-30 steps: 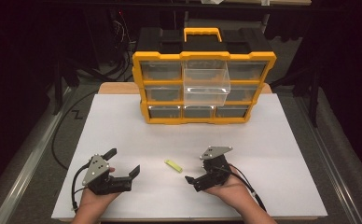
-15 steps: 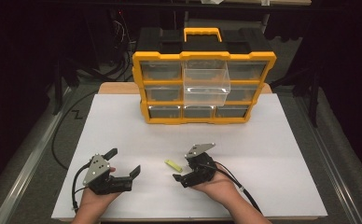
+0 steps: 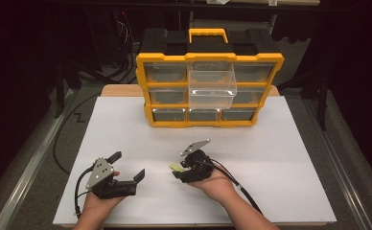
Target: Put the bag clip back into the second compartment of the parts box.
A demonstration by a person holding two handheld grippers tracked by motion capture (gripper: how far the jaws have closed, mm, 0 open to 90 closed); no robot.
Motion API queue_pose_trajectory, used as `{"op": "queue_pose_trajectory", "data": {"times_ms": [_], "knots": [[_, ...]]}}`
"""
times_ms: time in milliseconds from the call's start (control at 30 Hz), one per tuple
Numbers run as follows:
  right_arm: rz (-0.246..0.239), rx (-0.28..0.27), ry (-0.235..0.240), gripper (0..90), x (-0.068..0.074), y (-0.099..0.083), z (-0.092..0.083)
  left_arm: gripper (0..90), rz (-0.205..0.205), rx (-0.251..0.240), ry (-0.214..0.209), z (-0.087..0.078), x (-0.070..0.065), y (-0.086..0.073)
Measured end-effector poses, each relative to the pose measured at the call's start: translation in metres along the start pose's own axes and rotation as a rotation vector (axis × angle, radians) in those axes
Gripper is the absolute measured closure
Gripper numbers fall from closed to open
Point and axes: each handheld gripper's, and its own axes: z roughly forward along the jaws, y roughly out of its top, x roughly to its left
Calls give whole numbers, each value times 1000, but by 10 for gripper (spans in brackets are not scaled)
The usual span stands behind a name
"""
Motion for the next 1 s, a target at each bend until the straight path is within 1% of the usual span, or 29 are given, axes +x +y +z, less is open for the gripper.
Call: {"op": "queue_pose_trajectory", "data": {"times_ms": [33,100,133,200,300,333,467,567,667,800,900,933,967,1000], "knots": [[-3,2,1,569,0,1,2,4,0,0,-1,0,0,0],[-3,15,-6,588,0,3,3,4,1,1,-4,1,0,0],[-13,33,-21,616,0,4,7,4,4,2,-5,1,0,0],[-14,38,-23,627,0,5,8,4,5,1,-7,1,0,0],[-20,59,-41,661,1,5,12,4,-3,0,-10,1,1,0],[-29,57,-51,672,1,4,13,4,-1,-1,-11,1,1,0],[-58,63,-62,703,3,3,13,4,-4,0,-13,2,1,0],[-81,71,-85,720,7,3,14,4,-3,-1,-12,1,1,0],[-77,81,-95,738,8,4,14,4,-2,0,-12,1,1,0],[-67,84,-95,786,7,5,15,4,-4,2,-14,1,1,0],[-72,85,-89,791,6,5,15,4,-2,2,-15,1,1,0],[-77,84,-81,791,4,6,15,4,-3,0,-13,1,1,0],[-72,89,-73,791,3,6,14,4,-7,1,-15,1,2,0],[-57,90,-52,791,1,7,13,4,-8,8,-19,1,2,0]]}}
